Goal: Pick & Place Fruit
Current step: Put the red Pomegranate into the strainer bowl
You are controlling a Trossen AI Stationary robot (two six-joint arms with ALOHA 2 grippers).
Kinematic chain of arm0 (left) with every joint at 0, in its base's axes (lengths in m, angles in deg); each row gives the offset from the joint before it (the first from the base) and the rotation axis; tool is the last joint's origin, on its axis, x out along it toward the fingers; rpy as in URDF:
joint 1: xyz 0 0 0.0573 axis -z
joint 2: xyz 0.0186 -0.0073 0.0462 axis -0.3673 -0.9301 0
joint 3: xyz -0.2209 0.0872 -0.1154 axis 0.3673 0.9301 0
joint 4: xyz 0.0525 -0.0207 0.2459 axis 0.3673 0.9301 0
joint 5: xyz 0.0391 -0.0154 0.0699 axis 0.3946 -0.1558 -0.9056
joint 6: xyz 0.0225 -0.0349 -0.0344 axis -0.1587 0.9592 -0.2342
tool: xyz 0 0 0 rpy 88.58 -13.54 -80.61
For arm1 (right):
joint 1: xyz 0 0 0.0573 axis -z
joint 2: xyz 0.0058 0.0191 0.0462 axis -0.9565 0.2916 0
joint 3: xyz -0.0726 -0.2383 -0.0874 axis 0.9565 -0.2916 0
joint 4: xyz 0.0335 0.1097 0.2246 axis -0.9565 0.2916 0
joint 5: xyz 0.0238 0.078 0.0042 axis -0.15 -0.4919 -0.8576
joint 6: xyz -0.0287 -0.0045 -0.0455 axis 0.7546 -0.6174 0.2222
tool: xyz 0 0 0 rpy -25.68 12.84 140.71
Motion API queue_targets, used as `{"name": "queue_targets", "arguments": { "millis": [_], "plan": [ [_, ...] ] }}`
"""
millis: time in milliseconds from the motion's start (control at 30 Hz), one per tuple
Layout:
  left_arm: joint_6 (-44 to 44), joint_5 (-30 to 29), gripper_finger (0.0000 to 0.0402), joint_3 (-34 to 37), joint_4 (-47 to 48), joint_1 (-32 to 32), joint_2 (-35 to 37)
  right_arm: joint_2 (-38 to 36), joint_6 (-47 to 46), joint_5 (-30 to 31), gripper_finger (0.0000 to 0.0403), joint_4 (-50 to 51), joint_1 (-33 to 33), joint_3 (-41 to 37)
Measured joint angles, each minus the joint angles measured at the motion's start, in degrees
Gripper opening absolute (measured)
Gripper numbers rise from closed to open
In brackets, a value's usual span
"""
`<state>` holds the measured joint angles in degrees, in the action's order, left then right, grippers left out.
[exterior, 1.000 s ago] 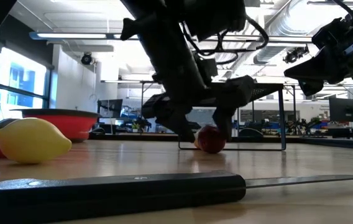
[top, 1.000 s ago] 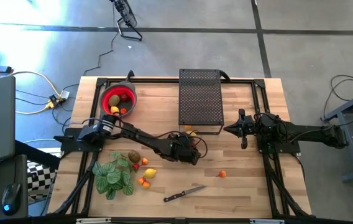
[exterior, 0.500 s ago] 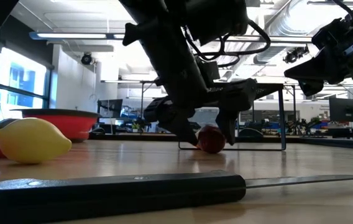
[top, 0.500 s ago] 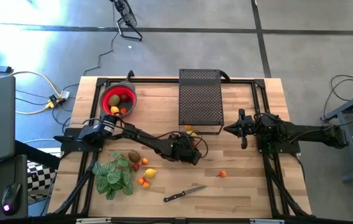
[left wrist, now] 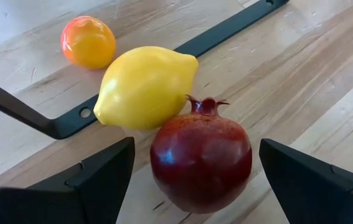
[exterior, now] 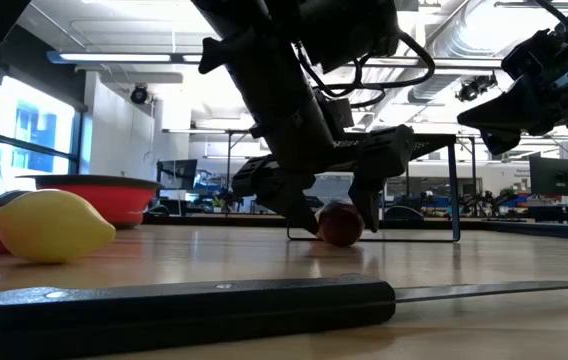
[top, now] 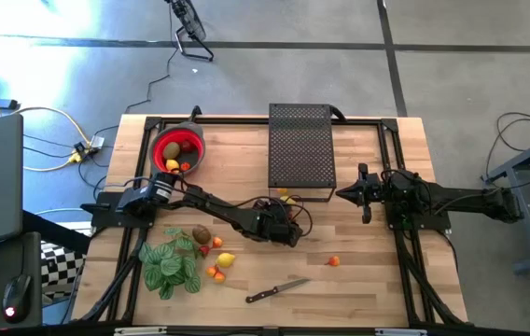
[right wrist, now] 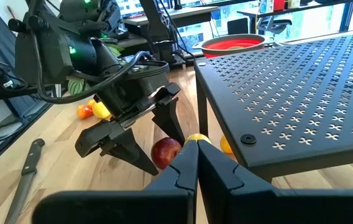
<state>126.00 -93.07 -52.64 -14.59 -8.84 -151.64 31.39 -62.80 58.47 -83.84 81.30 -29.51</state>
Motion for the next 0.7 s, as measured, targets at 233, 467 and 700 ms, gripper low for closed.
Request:
{"name": "queue_targets", "arguments": {
  "millis": [233,467,700],
  "plan": [
    [0.2,0.0,0.0337,0.0,0.0,0.0,0.0,0.0,0.0,0.0,0.0002,0.0,0.0,0.0],
    [0.2,0.0,0.0304,0.0,0.0,0.0,0.0,0.0,0.0,0.0,0.0002,0.0,0.0,0.0],
    [0.4,0.0,0.0254,0.0,0.0,0.0,0.0,0.0,0.0,0.0,0.0002,0.0,0.0,0.0]
  ]
}}
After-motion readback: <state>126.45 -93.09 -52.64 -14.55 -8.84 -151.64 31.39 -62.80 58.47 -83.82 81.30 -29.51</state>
